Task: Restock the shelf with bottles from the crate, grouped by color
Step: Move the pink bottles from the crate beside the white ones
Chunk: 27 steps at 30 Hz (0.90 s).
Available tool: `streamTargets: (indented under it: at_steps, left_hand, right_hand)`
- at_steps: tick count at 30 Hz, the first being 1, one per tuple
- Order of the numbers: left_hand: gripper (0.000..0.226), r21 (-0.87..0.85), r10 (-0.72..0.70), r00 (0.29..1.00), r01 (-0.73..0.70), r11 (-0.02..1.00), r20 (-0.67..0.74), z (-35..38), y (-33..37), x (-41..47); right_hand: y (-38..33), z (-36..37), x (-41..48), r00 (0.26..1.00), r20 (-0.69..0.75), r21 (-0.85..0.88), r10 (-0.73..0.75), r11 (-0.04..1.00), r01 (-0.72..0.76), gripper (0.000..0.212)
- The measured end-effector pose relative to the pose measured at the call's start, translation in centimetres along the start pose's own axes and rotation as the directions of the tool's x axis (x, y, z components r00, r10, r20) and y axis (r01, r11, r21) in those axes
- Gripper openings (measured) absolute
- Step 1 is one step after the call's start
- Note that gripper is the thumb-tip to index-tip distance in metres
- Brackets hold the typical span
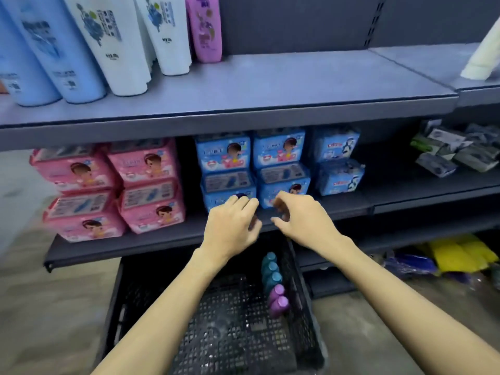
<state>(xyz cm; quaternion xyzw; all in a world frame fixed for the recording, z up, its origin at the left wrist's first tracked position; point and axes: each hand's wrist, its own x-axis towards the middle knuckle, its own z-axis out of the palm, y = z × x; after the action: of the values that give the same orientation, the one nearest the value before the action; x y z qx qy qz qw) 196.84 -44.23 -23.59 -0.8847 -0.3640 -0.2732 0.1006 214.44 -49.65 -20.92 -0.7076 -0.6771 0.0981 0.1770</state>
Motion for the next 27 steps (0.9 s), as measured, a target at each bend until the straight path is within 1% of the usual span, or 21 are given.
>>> streamTargets:
  at_steps: [4, 7, 10, 12, 14, 17, 19, 21, 23, 25, 27]
  left_hand:
    - [0.015, -0.018, -0.026, 0.982, 0.03, 0.999, 0.185, 3.5, 0.1, -4.6]
    - [0.013, -0.022, -0.032, 0.952, 0.041, 0.999, 0.303, 5.5, 0.3, -7.6]
    - [0.01, -0.036, -0.046, 0.923, 0.064, 0.997, 0.383, 7.2, 0.5, -9.6]
    - [0.011, -0.038, -0.067, 0.888, 0.094, 0.995, 0.455, 8.5, 0.5, -10.8]
    - [0.013, -0.008, -0.094, 0.828, 0.118, 0.993, 0.553, 9.2, 0.6, -11.7]
    - [0.023, 0.07, -0.137, 0.717, 0.123, 0.99, 0.684, 10.6, 0.8, -13.2]
    - [0.029, 0.08, -0.151, 0.669, 0.136, 0.987, 0.727, 11.3, 1.2, -14.0]
    - [0.031, 0.082, -0.162, 0.64, 0.154, 0.985, 0.751, 12.0, 1.5, -14.7]
    - [0.032, 0.074, -0.162, 0.6, 0.168, 0.983, 0.783, 12.7, 1.8, -15.6]
    - [0.033, 0.061, -0.147, 0.57, 0.167, 0.984, 0.808, 13.5, 2.2, -16.6]
    - [0.035, 0.055, -0.144, 0.544, 0.178, 0.983, 0.827, 14.1, 2.4, -17.6]
  right_hand:
    - [2.2, 6.6, -1.4, 0.98, 0.169, 0.0, 0.105, 0.994, -0.107, 0.03]
    - [3.5, 10.9, -2.8, 0.94, 0.301, -0.079, 0.16, 0.987, -0.143, 0.032]
    - [4.3, 14.3, -4.2, 0.893, 0.4, -0.149, 0.208, 0.976, -0.161, 0.037]
    - [4.6, 16.4, -5.0, 0.85, 0.465, -0.217, 0.248, 0.963, -0.162, 0.038]
    - [4.6, 18.1, -5.8, 0.819, 0.496, -0.305, 0.288, 0.941, -0.146, 0.038]
    - [4.7, 21.1, -7.2, 0.771, 0.537, -0.378, 0.343, 0.915, -0.143, 0.043]
    - [5.1, 22.9, -8.1, 0.737, 0.547, -0.382, 0.397, 0.902, -0.202, 0.046]
    - [5.5, 24.6, -8.7, 0.723, 0.531, -0.363, 0.442, 0.89, -0.278, 0.048]
    - [6.0, 26.1, -9.2, 0.725, 0.495, -0.343, 0.479, 0.875, -0.343, 0.047]
    - [6.4, 27.0, -9.7, 0.753, 0.47, -0.311, 0.461, 0.885, -0.347, 0.043]
    - [6.6, 27.8, -10.3, 0.787, 0.451, -0.202, 0.42, 0.907, -0.369, 0.041]
